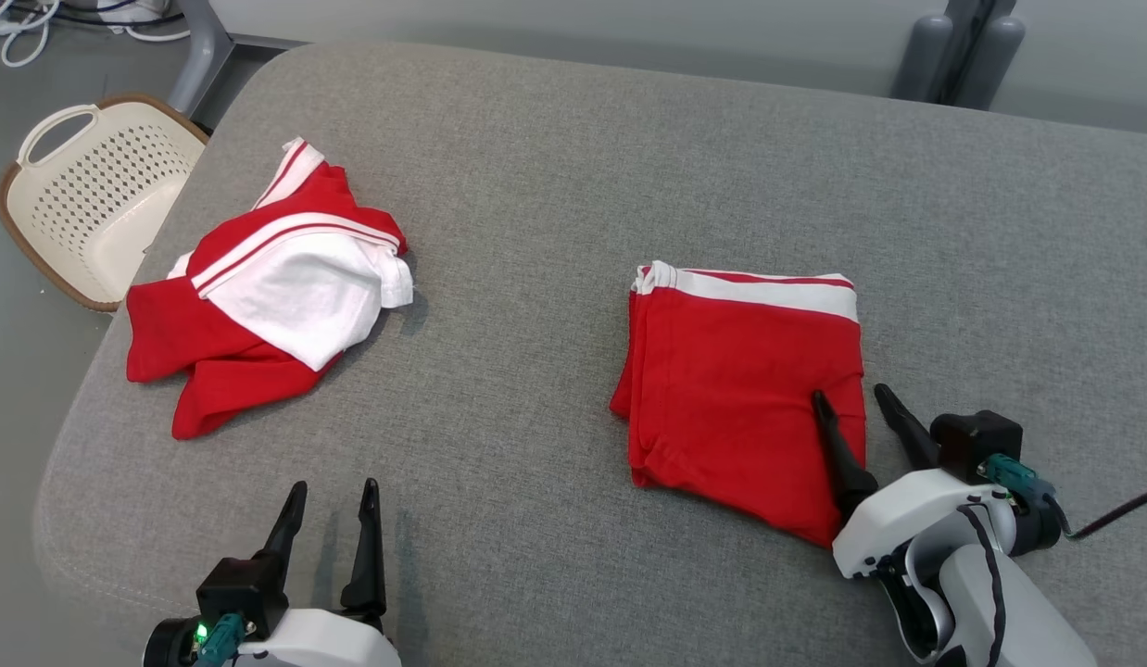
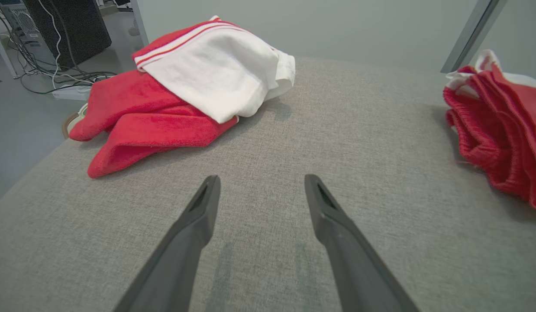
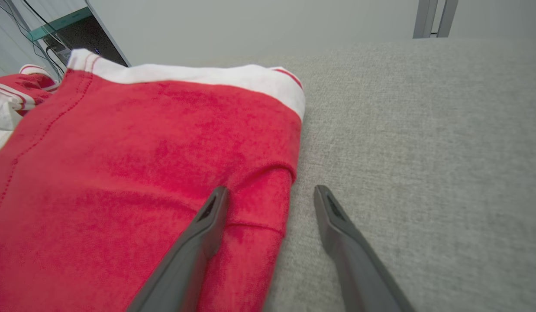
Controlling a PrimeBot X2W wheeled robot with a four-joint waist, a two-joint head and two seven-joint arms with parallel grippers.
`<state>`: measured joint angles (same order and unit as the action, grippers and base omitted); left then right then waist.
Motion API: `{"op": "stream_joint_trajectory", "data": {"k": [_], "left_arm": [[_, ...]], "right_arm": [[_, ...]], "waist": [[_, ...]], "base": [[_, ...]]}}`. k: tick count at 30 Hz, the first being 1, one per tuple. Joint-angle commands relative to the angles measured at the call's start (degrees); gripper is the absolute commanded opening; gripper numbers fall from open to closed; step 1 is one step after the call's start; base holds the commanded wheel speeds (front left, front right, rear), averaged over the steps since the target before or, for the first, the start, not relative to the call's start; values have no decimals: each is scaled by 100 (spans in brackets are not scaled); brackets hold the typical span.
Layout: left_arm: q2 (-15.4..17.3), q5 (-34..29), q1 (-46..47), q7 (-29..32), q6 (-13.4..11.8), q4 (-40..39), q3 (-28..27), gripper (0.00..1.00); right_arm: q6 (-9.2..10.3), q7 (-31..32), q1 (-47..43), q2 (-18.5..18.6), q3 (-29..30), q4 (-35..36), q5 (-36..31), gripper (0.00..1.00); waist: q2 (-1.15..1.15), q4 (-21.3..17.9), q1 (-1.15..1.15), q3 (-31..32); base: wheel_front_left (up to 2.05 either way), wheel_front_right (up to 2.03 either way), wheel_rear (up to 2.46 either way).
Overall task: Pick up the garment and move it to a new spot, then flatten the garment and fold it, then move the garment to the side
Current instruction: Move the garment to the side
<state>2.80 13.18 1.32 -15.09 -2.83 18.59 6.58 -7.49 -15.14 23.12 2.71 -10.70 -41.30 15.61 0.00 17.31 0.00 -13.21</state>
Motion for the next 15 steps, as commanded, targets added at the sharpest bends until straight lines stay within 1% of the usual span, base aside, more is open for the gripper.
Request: {"op": "stream_joint_trajectory", "data": {"k": [1,2,3,4,5,6,8,10,11,15], "left_arm": [[19,13,111,-9,-7,-21,26,100],[19,15,131,-9,2,-30,54,100],[21,20,157,-9,1,-30,65,100],[21,19,181,-9,1,-35,79,100],[21,10,197,-9,11,-37,95,100],[19,-8,207,-10,20,-40,106,100],[21,-41,224,-9,36,-33,101,100],[20,-70,247,-9,58,-29,96,100],[20,-70,247,-9,58,-29,96,100],[18,-129,269,-9,103,-27,49,100]], "right_arm": [[-1,3,104,37,-68,-228,106,100],[-1,5,151,36,-142,-398,177,98],[-1,6,195,33,-225,-525,272,85],[-1,9,235,25,-302,-622,378,48],[-1,9,283,18,-393,-691,437,14],[-2,10,318,14,-464,-728,507,0],[-1,9,356,20,-586,-766,645,0],[-1,9,384,28,-615,-739,713,0],[-1,9,384,28,-615,-739,713,0],[1,3,356,60,-574,-570,780,0]], "waist": [[0,20,0,-41],[0,11,0,-54],[0,0,0,-62],[0,-18,0,-68],[0,-42,0,-71],[0,-70,0,-69],[0,-149,0,-48],[0,-273,0,-5],[0,-273,0,-5],[0,-692,0,81]], "base": [[0,0,0],[0,0,0],[0,0,0],[0,0,0],[0,0,0],[0,0,0],[0,0,0],[0,0,0],[0,0,0],[0,0,0]]}}
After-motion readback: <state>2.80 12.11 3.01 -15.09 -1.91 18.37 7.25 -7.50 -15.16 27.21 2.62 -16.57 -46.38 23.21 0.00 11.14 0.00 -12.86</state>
